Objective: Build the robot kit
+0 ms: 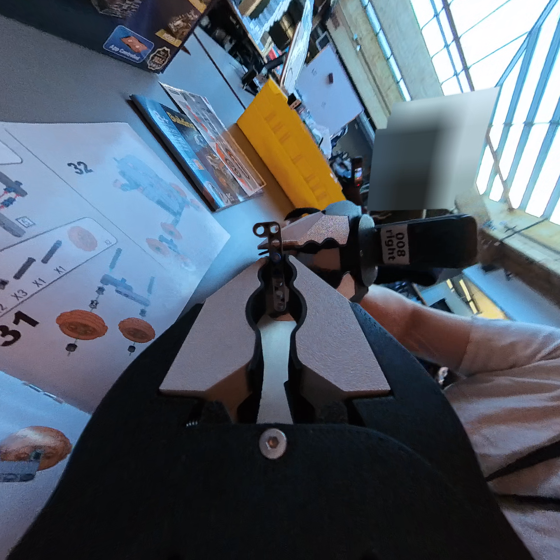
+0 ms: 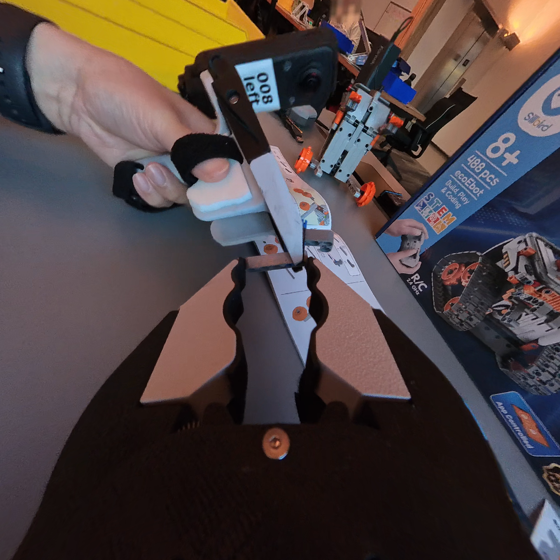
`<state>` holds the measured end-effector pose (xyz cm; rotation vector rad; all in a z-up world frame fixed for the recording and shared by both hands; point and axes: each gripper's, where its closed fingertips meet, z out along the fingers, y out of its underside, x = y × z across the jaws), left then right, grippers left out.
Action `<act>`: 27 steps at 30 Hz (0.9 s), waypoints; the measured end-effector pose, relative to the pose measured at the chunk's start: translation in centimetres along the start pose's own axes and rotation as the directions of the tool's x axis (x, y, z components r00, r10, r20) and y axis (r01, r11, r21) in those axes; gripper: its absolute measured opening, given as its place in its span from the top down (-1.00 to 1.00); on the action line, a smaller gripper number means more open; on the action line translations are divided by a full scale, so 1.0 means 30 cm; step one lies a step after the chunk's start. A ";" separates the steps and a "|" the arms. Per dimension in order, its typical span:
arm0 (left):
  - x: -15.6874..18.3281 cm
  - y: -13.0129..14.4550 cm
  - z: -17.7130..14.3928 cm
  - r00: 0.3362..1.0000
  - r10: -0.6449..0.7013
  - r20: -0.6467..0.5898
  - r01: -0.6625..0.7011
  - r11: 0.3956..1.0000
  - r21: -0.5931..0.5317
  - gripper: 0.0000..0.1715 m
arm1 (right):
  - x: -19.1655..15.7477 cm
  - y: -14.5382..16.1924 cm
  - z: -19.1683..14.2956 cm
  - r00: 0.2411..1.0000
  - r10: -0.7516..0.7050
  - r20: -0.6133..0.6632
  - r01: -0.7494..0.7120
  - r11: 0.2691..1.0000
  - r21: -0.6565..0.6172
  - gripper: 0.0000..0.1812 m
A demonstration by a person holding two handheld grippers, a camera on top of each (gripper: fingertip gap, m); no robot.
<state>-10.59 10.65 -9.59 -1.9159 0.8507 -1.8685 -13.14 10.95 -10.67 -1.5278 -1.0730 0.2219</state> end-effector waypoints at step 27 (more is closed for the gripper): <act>0.092 0.328 0.015 0.987 0.078 -0.142 -0.149 0.786 -0.600 0.95 | -0.231 0.049 -0.093 0.790 -0.406 0.459 0.506 0.855 -0.115 0.53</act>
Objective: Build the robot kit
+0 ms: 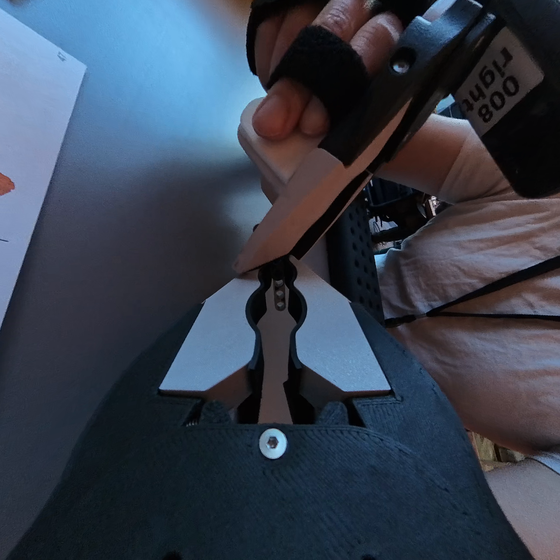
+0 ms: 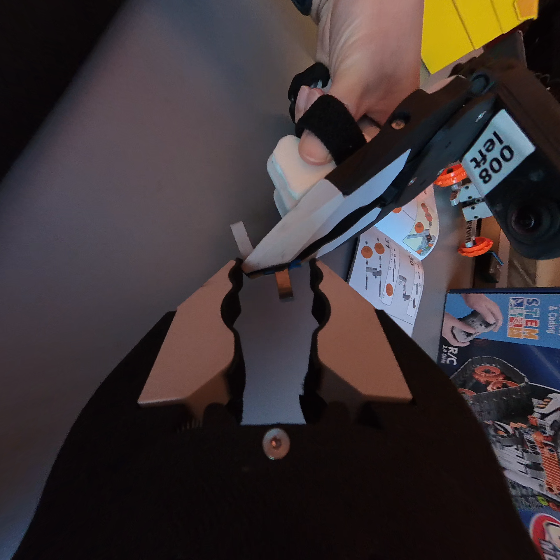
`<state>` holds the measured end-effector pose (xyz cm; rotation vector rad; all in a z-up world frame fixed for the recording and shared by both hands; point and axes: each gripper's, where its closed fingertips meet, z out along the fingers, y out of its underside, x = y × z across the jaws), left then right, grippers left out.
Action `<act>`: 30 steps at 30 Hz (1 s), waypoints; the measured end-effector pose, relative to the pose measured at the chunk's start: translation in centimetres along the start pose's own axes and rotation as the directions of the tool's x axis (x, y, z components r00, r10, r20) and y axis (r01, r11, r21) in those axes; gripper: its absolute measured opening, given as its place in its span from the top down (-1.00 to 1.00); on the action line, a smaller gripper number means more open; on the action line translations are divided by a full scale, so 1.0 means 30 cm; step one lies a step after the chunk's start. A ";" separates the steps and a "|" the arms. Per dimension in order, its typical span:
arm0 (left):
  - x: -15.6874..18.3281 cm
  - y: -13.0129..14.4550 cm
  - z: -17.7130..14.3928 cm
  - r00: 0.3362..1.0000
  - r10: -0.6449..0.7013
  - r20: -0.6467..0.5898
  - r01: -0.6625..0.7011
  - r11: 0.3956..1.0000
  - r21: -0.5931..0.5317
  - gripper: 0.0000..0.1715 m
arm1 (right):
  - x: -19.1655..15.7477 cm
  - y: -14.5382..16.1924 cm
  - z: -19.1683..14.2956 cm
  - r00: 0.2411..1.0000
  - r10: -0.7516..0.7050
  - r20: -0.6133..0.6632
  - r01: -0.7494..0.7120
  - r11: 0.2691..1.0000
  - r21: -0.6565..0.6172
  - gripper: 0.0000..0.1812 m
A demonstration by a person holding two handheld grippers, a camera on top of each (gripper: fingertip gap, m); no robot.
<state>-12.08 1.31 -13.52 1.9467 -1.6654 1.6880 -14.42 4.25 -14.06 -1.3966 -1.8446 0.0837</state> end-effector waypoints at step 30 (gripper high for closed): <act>-0.019 -0.002 0.029 0.997 -0.059 -0.046 0.058 0.998 -0.014 0.95 | -0.027 0.028 -0.011 0.998 0.066 -0.024 -0.066 0.998 0.017 0.58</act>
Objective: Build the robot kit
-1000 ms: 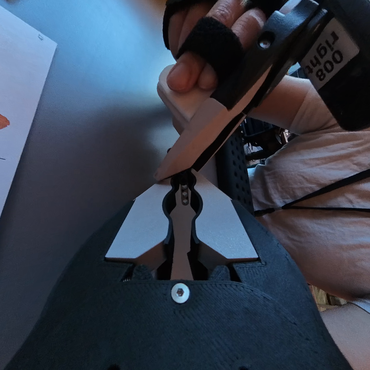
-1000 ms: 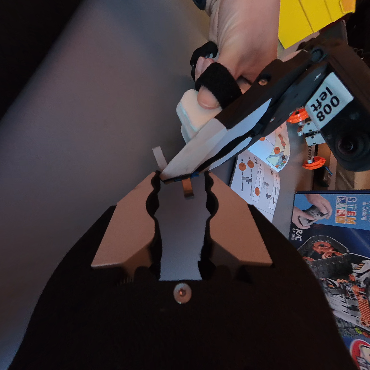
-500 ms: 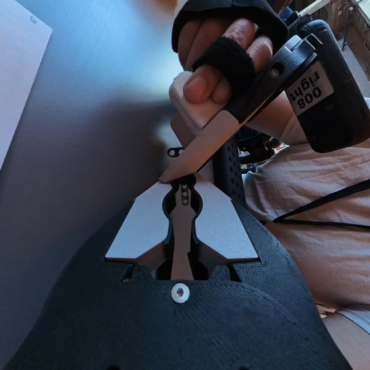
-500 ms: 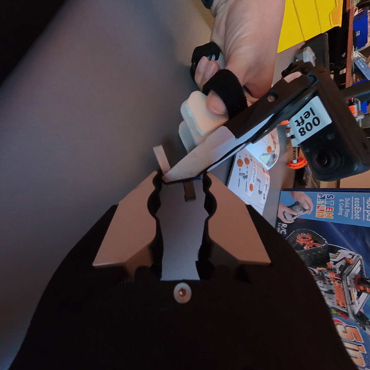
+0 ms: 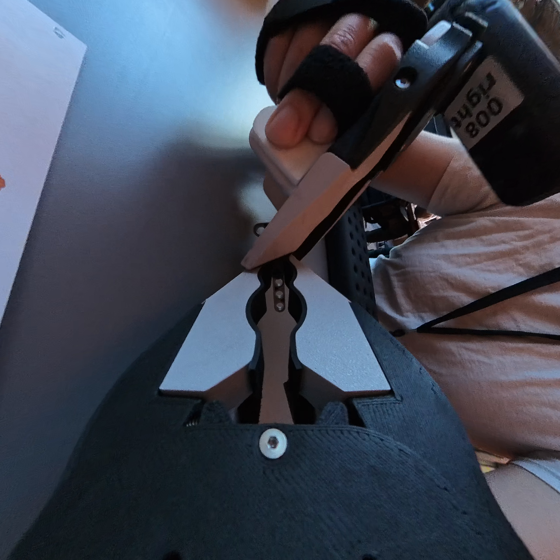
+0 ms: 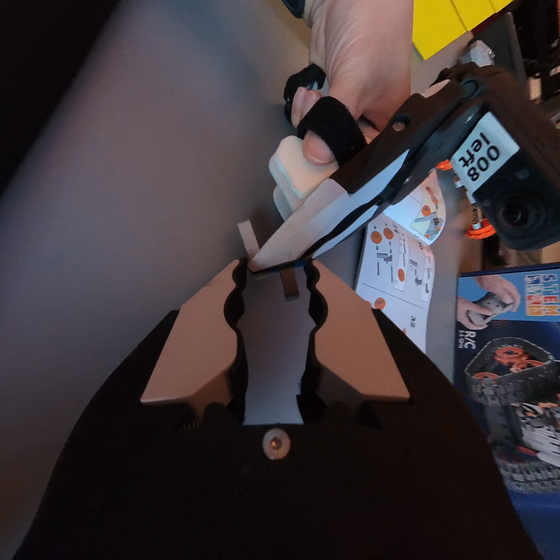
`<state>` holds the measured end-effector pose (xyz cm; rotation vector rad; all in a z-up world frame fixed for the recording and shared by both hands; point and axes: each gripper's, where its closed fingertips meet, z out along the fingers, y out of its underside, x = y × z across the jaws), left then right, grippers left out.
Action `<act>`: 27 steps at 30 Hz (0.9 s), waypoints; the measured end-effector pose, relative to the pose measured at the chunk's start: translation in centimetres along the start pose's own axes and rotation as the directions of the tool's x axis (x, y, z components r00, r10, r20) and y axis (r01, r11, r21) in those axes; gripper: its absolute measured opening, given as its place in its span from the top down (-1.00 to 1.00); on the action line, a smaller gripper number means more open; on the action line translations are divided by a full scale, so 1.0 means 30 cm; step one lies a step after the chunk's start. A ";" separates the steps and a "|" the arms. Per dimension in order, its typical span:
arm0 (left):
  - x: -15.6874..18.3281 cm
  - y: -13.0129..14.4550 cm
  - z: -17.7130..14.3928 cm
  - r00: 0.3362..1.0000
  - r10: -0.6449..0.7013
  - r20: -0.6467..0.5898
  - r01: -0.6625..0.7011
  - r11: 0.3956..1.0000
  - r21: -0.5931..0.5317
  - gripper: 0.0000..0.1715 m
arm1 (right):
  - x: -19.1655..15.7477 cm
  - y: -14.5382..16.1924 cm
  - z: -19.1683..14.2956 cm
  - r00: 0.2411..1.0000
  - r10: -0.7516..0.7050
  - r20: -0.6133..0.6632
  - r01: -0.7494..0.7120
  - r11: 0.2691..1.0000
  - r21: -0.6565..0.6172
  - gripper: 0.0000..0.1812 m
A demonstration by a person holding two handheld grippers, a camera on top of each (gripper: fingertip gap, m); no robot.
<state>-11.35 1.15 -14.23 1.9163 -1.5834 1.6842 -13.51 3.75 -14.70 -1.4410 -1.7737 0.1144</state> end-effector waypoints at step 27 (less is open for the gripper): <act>-0.007 -0.113 -0.076 0.996 -0.034 -0.076 0.042 0.994 0.100 0.95 | 0.139 0.056 -0.040 0.972 0.187 -0.140 -0.175 0.980 0.095 0.58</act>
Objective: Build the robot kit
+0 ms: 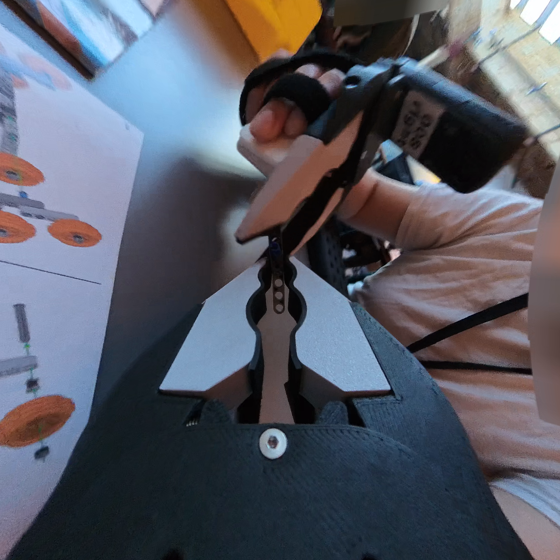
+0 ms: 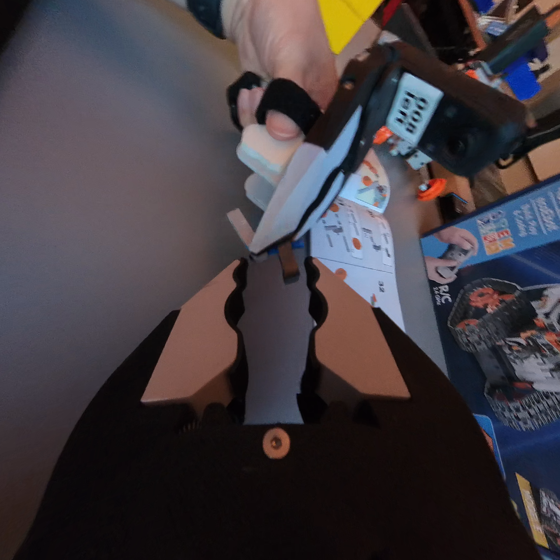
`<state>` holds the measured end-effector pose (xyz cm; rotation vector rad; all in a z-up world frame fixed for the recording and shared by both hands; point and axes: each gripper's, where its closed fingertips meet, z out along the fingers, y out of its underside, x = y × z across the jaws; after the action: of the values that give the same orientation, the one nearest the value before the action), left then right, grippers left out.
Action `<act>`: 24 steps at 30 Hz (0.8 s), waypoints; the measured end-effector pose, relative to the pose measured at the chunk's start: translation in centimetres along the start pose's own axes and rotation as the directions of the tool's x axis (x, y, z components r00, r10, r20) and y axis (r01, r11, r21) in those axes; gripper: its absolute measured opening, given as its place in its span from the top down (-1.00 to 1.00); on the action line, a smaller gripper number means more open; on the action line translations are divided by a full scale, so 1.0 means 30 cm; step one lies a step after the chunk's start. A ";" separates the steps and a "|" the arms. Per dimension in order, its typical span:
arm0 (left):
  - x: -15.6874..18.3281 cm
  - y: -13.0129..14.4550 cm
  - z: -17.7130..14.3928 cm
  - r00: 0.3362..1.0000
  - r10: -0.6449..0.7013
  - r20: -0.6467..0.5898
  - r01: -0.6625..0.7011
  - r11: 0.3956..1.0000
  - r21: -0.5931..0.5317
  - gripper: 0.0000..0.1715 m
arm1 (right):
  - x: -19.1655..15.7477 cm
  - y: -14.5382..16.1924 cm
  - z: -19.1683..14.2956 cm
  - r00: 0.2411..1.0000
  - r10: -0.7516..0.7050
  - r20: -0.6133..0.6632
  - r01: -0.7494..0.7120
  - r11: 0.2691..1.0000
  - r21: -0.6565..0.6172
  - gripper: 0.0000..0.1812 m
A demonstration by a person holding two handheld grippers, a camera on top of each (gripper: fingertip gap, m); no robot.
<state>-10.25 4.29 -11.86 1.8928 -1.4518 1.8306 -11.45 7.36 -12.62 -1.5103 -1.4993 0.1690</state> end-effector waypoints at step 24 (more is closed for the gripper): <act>-0.080 -0.215 -0.274 0.984 -0.176 -0.010 0.129 0.681 0.721 0.95 | 0.215 -0.107 0.089 0.916 0.328 -0.233 -0.270 0.930 0.249 0.38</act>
<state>-11.08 14.45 -8.55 2.2950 -0.5342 2.5036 -13.99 13.36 -8.56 -1.5141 -0.9935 0.2828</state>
